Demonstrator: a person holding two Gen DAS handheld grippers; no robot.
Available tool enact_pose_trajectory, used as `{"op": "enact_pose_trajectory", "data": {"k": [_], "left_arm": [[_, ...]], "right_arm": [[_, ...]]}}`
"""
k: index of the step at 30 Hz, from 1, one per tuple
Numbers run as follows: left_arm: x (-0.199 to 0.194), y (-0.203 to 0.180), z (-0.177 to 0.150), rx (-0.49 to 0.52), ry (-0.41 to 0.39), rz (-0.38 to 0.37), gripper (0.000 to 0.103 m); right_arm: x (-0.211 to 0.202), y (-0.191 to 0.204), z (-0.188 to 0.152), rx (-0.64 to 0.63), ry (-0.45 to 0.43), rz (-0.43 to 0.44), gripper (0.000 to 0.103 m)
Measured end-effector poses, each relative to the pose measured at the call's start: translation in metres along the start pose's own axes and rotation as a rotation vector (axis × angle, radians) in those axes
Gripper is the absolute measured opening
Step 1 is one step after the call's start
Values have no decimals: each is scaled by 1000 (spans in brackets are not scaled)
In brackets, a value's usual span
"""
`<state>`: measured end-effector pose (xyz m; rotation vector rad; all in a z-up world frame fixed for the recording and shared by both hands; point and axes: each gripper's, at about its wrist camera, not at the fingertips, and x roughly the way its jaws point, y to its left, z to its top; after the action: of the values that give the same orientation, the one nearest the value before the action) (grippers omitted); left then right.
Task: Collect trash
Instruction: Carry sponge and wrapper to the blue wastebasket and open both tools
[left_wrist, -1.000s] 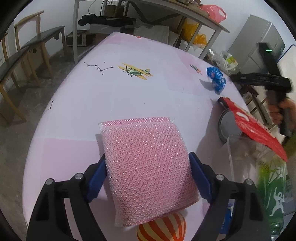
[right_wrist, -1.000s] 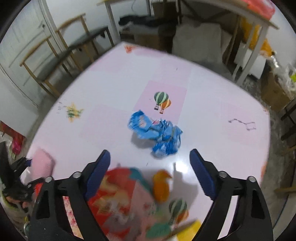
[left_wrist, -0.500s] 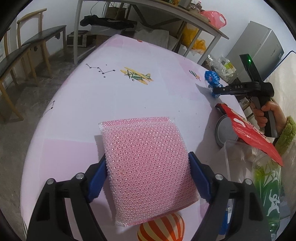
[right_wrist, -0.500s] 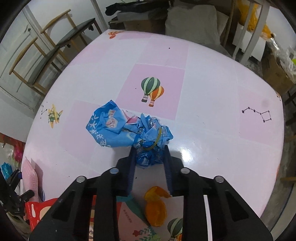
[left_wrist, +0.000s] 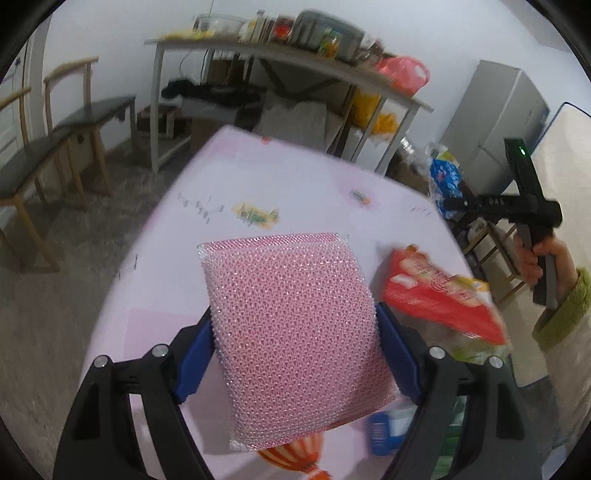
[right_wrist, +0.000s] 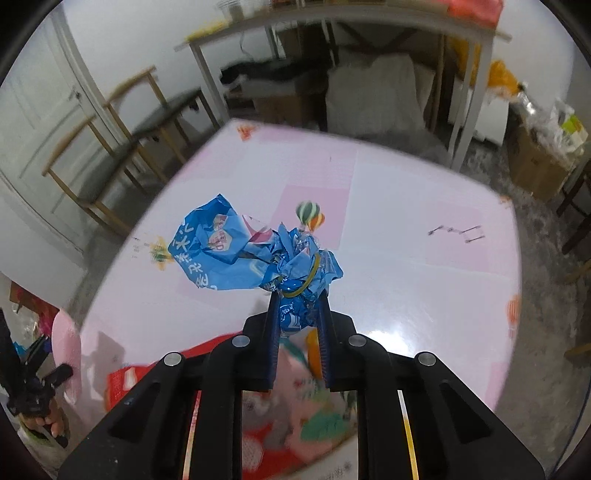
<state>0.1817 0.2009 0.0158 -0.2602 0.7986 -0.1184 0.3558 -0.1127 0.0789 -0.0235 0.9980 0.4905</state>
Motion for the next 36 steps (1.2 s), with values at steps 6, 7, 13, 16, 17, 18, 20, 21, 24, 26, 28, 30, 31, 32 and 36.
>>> {"op": "enact_pose_trajectory", "data": {"k": [6, 7, 13, 16, 17, 18, 20, 21, 24, 26, 28, 30, 31, 32, 36], "left_arm": [[-42, -59, 14, 88, -86, -88, 79], [-48, -76, 17, 111, -94, -123, 79], [-51, -178, 30, 230, -57, -322, 79], [-35, -250, 33, 309, 24, -438, 80], [-24, -280, 31, 342, 69, -473, 80], [-12, -306, 29, 367, 118, -502, 80], [18, -366, 21, 434, 245, -559, 80], [33, -391, 16, 463, 294, -564, 80], [83, -468, -12, 555, 429, -557, 81], [123, -515, -42, 604, 532, -542, 81], [156, -546, -74, 627, 613, -521, 81], [193, -577, -108, 651, 693, -500, 81], [207, -588, -122, 657, 722, -495, 81], [224, -601, -136, 666, 746, -484, 81], [270, -634, -172, 660, 770, -464, 83]], "right_arm": [[-105, -7, -54, 46, -170, 20, 16], [-123, -13, -68, 61, -193, 14, 16], [-201, -61, -161, 247, -284, -65, 16], [-222, -99, -218, 391, -296, -126, 16], [-226, -109, -236, 440, -294, -141, 16], [-230, -123, -260, 506, -290, -160, 17], [-229, -155, -308, 650, -279, -180, 17], [-228, -168, -325, 708, -273, -184, 17], [-216, -210, -386, 894, -253, -172, 17], [-205, -232, -415, 980, -239, -161, 17], [-191, -253, -446, 1069, -215, -164, 17], [-172, -273, -471, 1155, -198, -145, 17], [-163, -284, -483, 1203, -191, -136, 17], [-159, -292, -491, 1232, -187, -129, 17], [-139, -326, -518, 1337, -176, -130, 17]]}}
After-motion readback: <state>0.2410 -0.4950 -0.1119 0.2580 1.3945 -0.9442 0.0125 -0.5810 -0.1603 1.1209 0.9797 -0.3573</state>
